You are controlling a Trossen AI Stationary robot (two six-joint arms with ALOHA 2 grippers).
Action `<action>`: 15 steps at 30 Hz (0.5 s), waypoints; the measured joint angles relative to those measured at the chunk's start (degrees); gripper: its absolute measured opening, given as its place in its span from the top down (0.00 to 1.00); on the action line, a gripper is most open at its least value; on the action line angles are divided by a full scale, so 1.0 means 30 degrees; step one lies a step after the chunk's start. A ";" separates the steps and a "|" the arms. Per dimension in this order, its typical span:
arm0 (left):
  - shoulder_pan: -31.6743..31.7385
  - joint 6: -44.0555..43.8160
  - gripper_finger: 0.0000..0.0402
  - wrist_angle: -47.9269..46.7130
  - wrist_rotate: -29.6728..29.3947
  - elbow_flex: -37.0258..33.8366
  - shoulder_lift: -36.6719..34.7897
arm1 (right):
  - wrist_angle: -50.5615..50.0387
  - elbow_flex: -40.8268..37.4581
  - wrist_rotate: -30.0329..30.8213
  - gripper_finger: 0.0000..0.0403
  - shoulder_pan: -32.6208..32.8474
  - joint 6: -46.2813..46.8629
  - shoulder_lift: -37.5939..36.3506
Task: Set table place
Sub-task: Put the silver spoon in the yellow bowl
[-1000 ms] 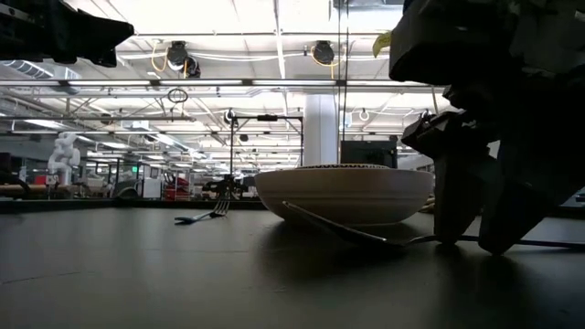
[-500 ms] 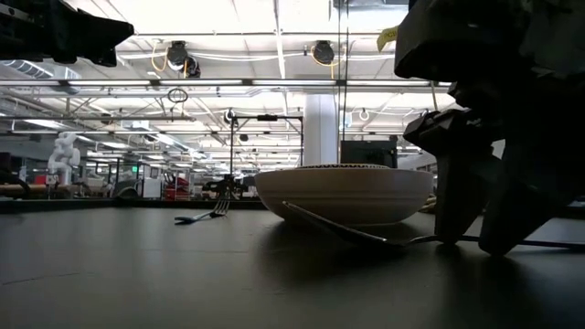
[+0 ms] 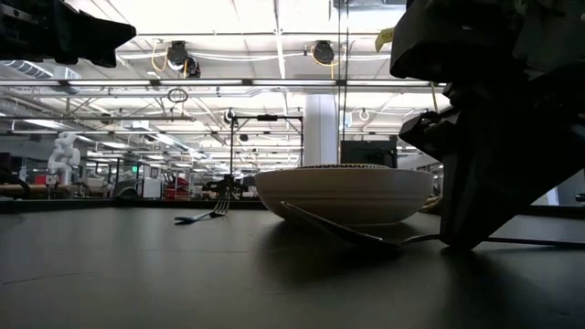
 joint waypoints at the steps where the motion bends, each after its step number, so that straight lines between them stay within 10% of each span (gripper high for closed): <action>1: 0.0000 0.0000 0.93 0.0000 -0.0001 0.0000 0.0000 | 0.0000 0.0000 -0.0038 0.98 0.0000 -0.0087 -0.0003; 15: 0.0000 -0.0029 0.93 0.0007 -0.0015 0.0000 -0.0001 | -0.0935 0.0252 -0.0364 0.99 -0.0015 -0.0435 -0.1585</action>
